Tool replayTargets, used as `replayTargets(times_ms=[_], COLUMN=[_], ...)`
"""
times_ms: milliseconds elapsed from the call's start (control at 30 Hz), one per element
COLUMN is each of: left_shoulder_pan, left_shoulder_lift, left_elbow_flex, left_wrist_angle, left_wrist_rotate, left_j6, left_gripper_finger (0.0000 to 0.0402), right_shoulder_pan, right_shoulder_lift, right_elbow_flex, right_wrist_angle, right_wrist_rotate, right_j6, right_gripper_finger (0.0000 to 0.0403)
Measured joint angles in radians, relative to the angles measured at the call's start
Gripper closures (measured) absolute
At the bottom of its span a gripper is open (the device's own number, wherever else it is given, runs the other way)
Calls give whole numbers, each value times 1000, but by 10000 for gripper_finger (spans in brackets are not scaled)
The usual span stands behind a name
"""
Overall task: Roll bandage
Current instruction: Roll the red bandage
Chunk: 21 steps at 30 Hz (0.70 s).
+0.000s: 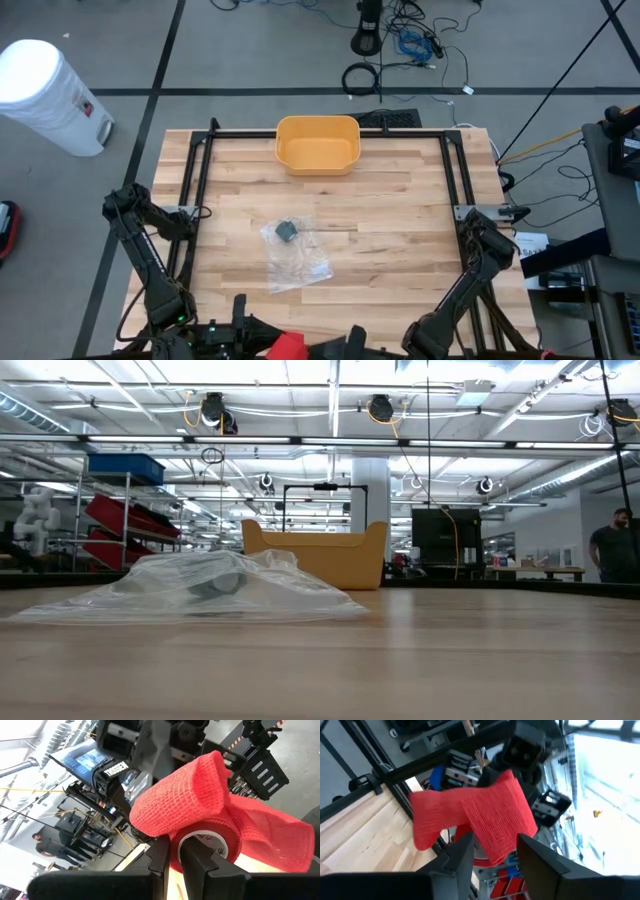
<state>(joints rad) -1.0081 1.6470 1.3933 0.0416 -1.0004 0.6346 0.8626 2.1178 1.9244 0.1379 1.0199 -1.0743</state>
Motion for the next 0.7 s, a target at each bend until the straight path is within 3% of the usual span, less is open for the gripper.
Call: replayTargets(times_ms=[467, 700], left_shoulder_pan=[0, 5], left_shoulder_lift=[0, 0], left_elbow_flex=[0, 0], left_wrist_angle=[-5, -6], left_wrist_rotate=[-3, -3], left_j6=[0, -1], left_gripper_finger=[360, 360], right_shoulder_pan=[2, -5], right_shoulder_lift=[16, 50], right_elbow_flex=[0, 0], right_wrist_angle=[-48, 55], right_wrist_rotate=[1, 3], right_j6=[-111, -255], right_gripper_finger=[273, 273])
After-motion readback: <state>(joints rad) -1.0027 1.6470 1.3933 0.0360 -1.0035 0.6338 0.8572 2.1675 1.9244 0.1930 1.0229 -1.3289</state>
